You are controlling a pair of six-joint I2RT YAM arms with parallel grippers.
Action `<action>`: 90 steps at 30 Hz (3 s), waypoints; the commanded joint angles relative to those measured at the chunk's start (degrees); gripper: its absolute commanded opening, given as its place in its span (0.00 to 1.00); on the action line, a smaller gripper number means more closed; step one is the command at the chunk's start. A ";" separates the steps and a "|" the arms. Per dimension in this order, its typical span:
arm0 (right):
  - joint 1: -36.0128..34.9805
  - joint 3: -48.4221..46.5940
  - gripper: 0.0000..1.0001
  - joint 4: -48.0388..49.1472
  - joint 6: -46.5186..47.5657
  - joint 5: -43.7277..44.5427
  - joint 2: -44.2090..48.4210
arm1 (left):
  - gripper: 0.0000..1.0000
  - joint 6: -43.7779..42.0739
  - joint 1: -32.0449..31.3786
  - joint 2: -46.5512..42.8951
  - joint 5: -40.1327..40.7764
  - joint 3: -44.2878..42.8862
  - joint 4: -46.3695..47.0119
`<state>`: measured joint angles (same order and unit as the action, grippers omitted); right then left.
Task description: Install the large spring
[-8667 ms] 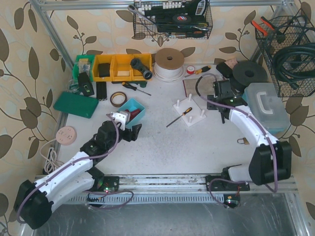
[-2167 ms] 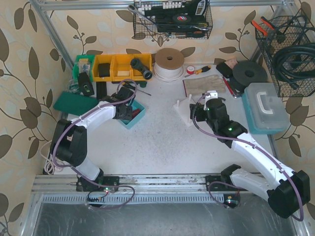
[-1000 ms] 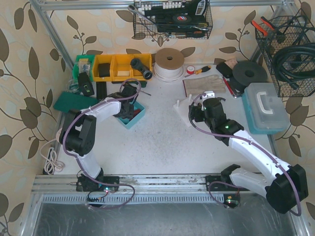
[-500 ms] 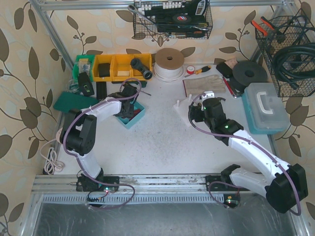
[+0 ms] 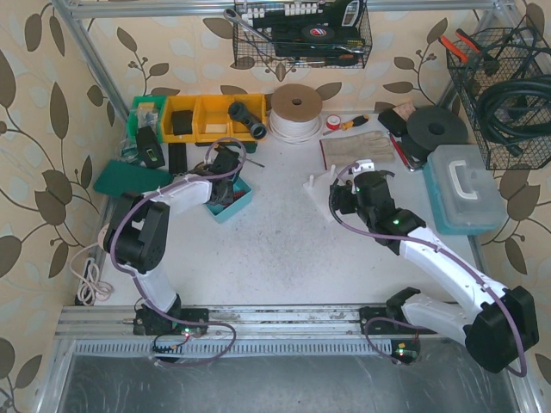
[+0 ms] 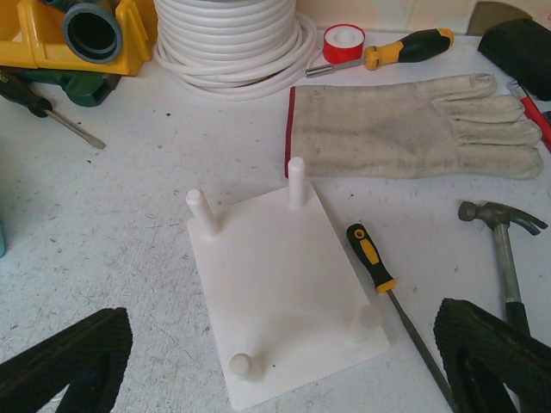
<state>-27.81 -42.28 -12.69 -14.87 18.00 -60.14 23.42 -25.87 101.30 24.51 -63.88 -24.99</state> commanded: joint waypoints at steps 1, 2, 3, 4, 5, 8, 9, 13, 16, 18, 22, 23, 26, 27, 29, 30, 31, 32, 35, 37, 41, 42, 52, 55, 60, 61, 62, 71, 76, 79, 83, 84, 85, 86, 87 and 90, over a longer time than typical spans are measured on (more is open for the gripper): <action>-0.53 -1.14 0.95 0.21 0.72 -0.10 -0.34 | 0.35 2.32 0.29 -2.37 2.76 1.32 4.58; -0.49 -1.14 0.95 0.19 0.71 -0.14 -0.34 | 0.35 2.27 0.29 -2.15 2.79 1.26 4.73; -0.53 -1.14 0.95 0.20 0.72 -0.20 -0.40 | 0.35 2.31 0.29 -1.91 2.93 1.22 4.89; -0.49 -1.14 0.95 0.22 0.68 -0.16 -0.40 | 0.35 2.31 0.29 -1.75 3.07 1.21 5.01; -0.49 -1.14 0.95 0.21 0.66 -0.18 -0.44 | 0.35 2.40 0.29 -1.51 3.25 1.29 5.13; -0.53 -1.22 0.95 0.22 0.72 -0.21 -0.46 | 0.30 2.66 0.29 -1.40 3.55 1.59 5.64; -0.49 -1.17 0.95 0.33 0.75 -0.16 -0.50 | 0.28 2.58 0.29 -1.56 3.58 1.67 5.74; -0.49 -1.30 0.95 0.34 0.81 -0.46 -0.82 | 0.20 2.18 0.29 -2.96 3.38 1.78 5.56; -0.49 -1.31 0.95 0.30 0.89 -0.40 -0.86 | 0.15 1.61 0.29 -4.73 2.78 1.86 5.09; -0.51 -1.22 0.95 0.53 0.98 -0.49 -0.78 | 0.13 1.13 0.29 -6.29 2.35 1.87 4.64; -0.57 -1.31 0.95 1.38 1.34 -2.42 -1.03 | 0.09 -0.33 0.29 -10.23 0.69 1.83 4.28; -0.57 -1.39 0.94 1.55 1.60 -3.34 -1.08 | 0.09 -0.91 0.29 -11.31 0.05 1.78 4.33; -0.62 -1.40 0.94 2.08 2.61 -6.09 -0.83 | 0.07 -2.68 0.29 -14.72 -2.25 1.34 4.13; -0.59 -1.52 0.93 2.33 3.13 -7.44 -0.71 | 0.06 -3.44 0.29 -15.76 -3.45 1.12 3.99; -0.67 -1.74 0.93 2.46 4.24 -10.42 -0.32 | 0.05 -4.29 0.29 -17.86 -5.97 0.51 3.24; -0.66 -1.66 0.93 3.08 4.71 -12.00 -0.15 | 0.04 -4.34 0.27 -18.35 -7.28 0.24 2.80; -0.73 -1.31 0.93 4.17 5.25 -13.83 0.04 | 0.04 -4.40 0.29 -20.43 -9.14 -0.14 2.39; -0.91 -0.85 0.92 5.89 5.98 -16.32 0.00 | 0.03 -4.31 0.25 -21.51 -11.31 -0.50 1.81; -2.74 0.46 0.87 11.85 8.21 -22.38 -0.56 | 0.01 -3.88 0.03 -23.66 -18.35 -1.30 0.86; -5.44 1.89 0.85 16.45 11.40 -24.16 -0.42 | 0.01 -5.52 -0.87 -24.79 -23.69 -1.55 1.40; -8.21 1.82 0.82 18.38 12.04 -17.73 0.57 | 0.00 -11.97 -5.08 -26.62 -29.05 -0.51 4.08; -8.14 0.31 0.82 16.07 11.58 -17.64 0.30 | 0.00 -13.51 -6.46 -26.81 -28.10 -0.47 3.93; -16.62 5.12 0.76 30.16 32.02 -21.87 -2.64 | 0.00 -5.56 -9.40 -28.23 -34.28 -1.75 0.65; -18.18 6.10 0.76 34.96 33.34 -19.99 -3.84 | 0.00 -2.56 -10.48 -29.50 -36.21 -0.11 3.57; -18.17 10.70 0.76 49.32 36.53 -23.28 -7.36 | 0.00 1.30 -11.32 -31.70 -38.38 2.44 7.73; -18.16 11.11 0.76 51.64 37.22 -23.76 -7.96 | 0.00 2.38 -11.40 -32.14 -39.07 2.86 8.67; -18.19 11.38 0.76 53.52 37.72 -24.32 -8.46 | 0.00 3.23 -11.41 -32.59 -39.82 3.32 9.72; -17.19 10.65 0.71 63.22 35.50 -26.09 -12.45 | 0.00 10.21 -11.71 -36.05 -43.28 6.66 18.50; -17.10 9.97 0.66 65.34 34.60 -25.85 -14.86 | 0.00 11.43 -11.71 -36.44 -44.24 6.65 20.08; -15.97 10.18 0.66 67.31 33.11 -26.84 -15.80 | 0.00 12.43 -11.76 -36.36 -45.57 6.99 21.34; -12.43 10.10 0.59 70.18 28.52 -31.25 -16.60 | 0.00 13.18 -11.88 -36.25 -47.35 7.80 22.91; -12.38 9.85 0.57 69.86 28.80 -31.69 -16.85 | 0.00 13.46 -11.86 -36.26 -47.70 8.01 23.37; -12.40 9.62 0.55 69.41 29.36 -32.18 -17.08 | 0.00 13.50 -11.84 -36.21 -48.07 8.06 23.48; -12.40 9.50 0.53 69.01 29.71 -32.47 -17.13 | 0.00 13.46 -11.84 -36.17 -48.29 8.02 23.50; -11.77 9.57 0.52 69.12 29.80 -33.33 -17.07 | 0.00 13.41 -11.84 -36.15 -48.47 7.99 23.48; -10.71 9.45 0.48 68.35 30.13 -35.76 -16.86 | 0.00 13.52 -11.86 -36.00 -48.96 7.98 23.63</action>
<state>-39.62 -31.11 54.15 15.84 -12.84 -76.64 36.10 -37.23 67.02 -21.54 -55.68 -5.82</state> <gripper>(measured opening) 0.500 0.322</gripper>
